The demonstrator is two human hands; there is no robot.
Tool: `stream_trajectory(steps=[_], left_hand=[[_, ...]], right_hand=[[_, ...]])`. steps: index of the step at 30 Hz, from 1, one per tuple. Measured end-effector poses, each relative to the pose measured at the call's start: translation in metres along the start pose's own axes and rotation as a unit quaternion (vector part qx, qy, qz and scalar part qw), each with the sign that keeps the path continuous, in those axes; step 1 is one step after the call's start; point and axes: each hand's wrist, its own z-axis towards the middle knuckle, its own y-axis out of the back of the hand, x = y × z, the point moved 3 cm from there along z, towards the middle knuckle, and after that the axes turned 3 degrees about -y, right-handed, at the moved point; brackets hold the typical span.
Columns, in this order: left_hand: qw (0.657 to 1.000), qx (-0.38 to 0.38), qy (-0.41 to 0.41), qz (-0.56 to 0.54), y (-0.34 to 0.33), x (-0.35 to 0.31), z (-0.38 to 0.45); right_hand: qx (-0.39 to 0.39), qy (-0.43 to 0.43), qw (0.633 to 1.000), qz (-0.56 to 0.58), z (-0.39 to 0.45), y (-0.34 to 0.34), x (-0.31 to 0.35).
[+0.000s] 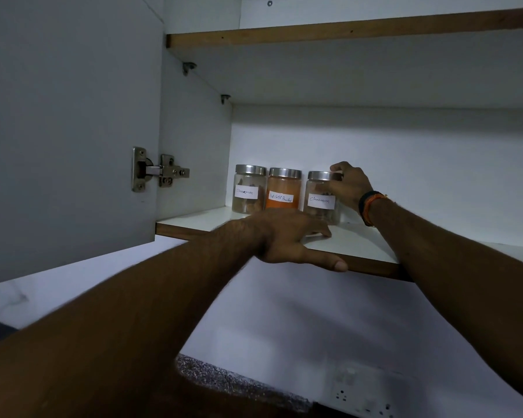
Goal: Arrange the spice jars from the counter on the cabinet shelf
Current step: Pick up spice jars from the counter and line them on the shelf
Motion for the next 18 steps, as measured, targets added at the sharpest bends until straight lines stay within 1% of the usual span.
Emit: stream_trajectory(steps=[12,18], left_hand=[[1.0,-0.017,-0.001,-0.009,-0.001,0.001,-0.001],[1.0,-0.024,-0.004,-0.016,0.0,0.0,-0.002]], right_hand=[[0.001,0.012,1.0,-0.013,-0.012,0.002,0.003],[-0.001,-0.007,1.0,-0.022,-0.015,0.0,0.007]])
